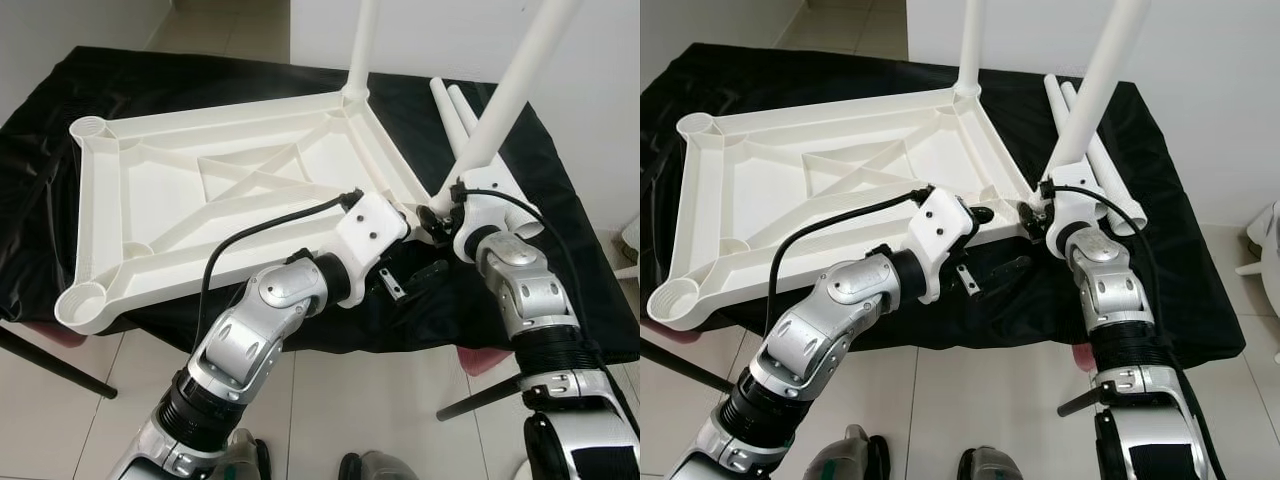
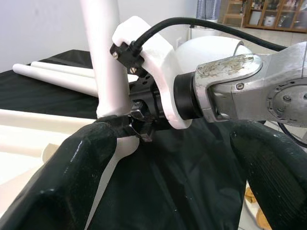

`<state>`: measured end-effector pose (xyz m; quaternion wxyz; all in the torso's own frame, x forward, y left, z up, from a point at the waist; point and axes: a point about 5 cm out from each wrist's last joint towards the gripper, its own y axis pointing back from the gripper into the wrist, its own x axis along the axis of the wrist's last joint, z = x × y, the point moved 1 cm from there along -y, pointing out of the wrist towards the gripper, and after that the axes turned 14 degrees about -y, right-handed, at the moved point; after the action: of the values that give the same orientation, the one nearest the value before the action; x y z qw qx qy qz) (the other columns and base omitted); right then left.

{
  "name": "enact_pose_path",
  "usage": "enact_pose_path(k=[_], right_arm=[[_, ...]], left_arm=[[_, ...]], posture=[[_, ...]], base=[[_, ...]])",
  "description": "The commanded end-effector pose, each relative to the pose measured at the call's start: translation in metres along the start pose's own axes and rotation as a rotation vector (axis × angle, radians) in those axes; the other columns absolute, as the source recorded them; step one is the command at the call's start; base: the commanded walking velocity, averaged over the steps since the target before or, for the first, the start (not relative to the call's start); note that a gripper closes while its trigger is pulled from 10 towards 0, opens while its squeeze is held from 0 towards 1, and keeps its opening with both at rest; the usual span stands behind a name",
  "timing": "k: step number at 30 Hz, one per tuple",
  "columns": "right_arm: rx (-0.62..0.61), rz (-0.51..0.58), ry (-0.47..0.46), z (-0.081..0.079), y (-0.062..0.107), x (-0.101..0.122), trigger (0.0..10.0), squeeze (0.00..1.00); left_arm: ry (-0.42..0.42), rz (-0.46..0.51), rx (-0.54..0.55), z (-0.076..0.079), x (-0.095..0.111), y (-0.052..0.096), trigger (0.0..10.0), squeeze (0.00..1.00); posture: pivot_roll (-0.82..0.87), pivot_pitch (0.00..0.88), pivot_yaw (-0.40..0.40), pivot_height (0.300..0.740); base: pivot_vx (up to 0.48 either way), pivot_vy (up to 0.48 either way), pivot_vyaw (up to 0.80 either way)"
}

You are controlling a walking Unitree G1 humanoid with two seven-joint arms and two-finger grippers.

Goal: Building children table

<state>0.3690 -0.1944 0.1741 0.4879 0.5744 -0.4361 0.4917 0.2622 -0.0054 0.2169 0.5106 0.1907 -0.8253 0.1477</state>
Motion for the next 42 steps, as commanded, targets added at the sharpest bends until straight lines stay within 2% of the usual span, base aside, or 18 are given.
enact_pose_path(k=[1, 5, 11, 13, 16, 17, 22, 27, 33, 42], right_arm=[[-0.054, -0.080, -0.063, 0.008, 0.000, -0.022, 10.0, 0.00], [-0.095, -0.063, -0.127, 0.012, -0.003, -0.023, 10.0, 0.00], [-0.108, -0.069, -0.121, 0.013, -0.004, -0.026, 10.0, 0.00], [-0.102, -0.081, -0.069, 0.014, -0.003, -0.028, 10.0, 0.00], [-0.097, -0.083, -0.042, 0.014, -0.002, -0.028, 10.0, 0.00], [-0.082, -0.080, -0.004, 0.013, -0.002, -0.027, 10.0, 0.00], [-0.006, -0.082, 0.077, 0.003, -0.004, -0.028, 10.0, 0.00], [0.018, -0.092, 0.123, -0.001, -0.005, -0.031, 10.0, 0.00], [-0.002, -0.130, 0.054, 0.004, -0.002, -0.042, 10.0, 0.00], [-0.046, -0.153, 0.028, 0.012, 0.007, -0.062, 10.0, 0.00]], left_arm=[[-0.003, 0.010, 0.008, -0.001, 0.003, 0.000, 10.0, 0.00], [-0.003, 0.011, 0.008, -0.001, 0.004, 0.000, 10.0, 0.00], [-0.004, 0.011, 0.009, -0.001, 0.004, 0.001, 10.0, 0.00], [-0.003, 0.010, 0.010, -0.002, 0.005, 0.001, 10.0, 0.00], [-0.003, 0.010, 0.010, -0.002, 0.005, 0.001, 10.0, 0.00], [-0.002, 0.009, 0.010, -0.002, 0.004, 0.002, 10.0, 0.00], [0.001, 0.012, 0.009, -0.002, 0.005, 0.001, 10.0, 0.00], [0.003, 0.013, 0.013, -0.002, 0.005, 0.001, 10.0, 0.00], [0.004, 0.013, 0.015, -0.002, 0.006, 0.002, 10.0, 0.00], [-0.001, 0.015, 0.010, -0.003, 0.006, 0.002, 10.0, 0.00]], posture=[[0.01, 0.132, -0.012, 0.740], [0.01, 0.134, -0.011, 0.740], [0.02, 0.135, -0.009, 0.740], [0.02, 0.140, -0.008, 0.740], [0.02, 0.140, -0.008, 0.740], [0.02, 0.140, -0.007, 0.740], [0.01, 0.142, -0.011, 0.740], [0.01, 0.143, -0.013, 0.740], [0.02, 0.144, -0.013, 0.740], [0.02, 0.136, -0.007, 0.740]], base=[[0.000, 0.000, 0.00], [0.000, 0.000, 0.00], [0.000, 0.000, 0.00], [0.000, 0.000, 0.00], [0.000, 0.000, 0.00], [0.000, 0.000, 0.00], [0.000, 0.000, 0.00], [0.000, 0.000, 0.00], [0.000, 0.000, 0.00], [0.000, 0.000, 0.00]])
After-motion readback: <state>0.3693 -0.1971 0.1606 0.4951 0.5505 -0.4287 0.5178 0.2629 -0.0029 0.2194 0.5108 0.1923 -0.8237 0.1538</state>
